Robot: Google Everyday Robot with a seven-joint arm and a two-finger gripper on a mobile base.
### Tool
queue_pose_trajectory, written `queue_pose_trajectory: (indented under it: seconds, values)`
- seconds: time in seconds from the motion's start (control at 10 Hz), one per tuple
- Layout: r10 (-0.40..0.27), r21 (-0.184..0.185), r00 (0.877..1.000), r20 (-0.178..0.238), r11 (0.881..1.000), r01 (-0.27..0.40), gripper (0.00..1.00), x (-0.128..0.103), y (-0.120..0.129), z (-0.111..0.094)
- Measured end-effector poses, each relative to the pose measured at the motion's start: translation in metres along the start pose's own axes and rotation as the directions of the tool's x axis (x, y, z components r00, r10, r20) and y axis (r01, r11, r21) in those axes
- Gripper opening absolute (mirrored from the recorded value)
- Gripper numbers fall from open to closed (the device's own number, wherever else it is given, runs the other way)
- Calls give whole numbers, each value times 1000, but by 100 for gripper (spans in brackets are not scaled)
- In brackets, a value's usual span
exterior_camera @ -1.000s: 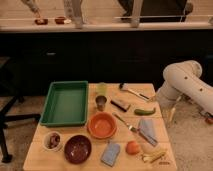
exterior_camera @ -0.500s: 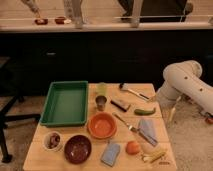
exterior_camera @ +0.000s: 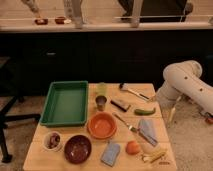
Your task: Place towel in plastic cup
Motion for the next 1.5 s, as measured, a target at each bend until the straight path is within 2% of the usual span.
queue_pose_trajectory:
  seconds: [0.5, 0.7, 0.8, 0.9, 1.0, 1.2, 1.3, 1.5]
  values:
    - [0, 0, 1000, 1, 1000, 0, 80, 0, 0, 0]
    - [-12, 12, 1000, 18, 1000, 12, 80, 2, 0, 1]
    - [-61, 42, 997, 56, 997, 58, 80, 6, 1, 2]
    - [-133, 69, 988, 84, 990, 127, 80, 9, 3, 5]
    - [-247, 94, 964, 101, 967, 237, 80, 12, 1, 11]
    - [-361, 108, 926, 110, 931, 350, 80, 17, -1, 28]
    - [-406, 90, 908, 104, 913, 398, 80, 17, 0, 37]
    - [-528, 29, 847, 70, 849, 527, 80, 6, -2, 58]
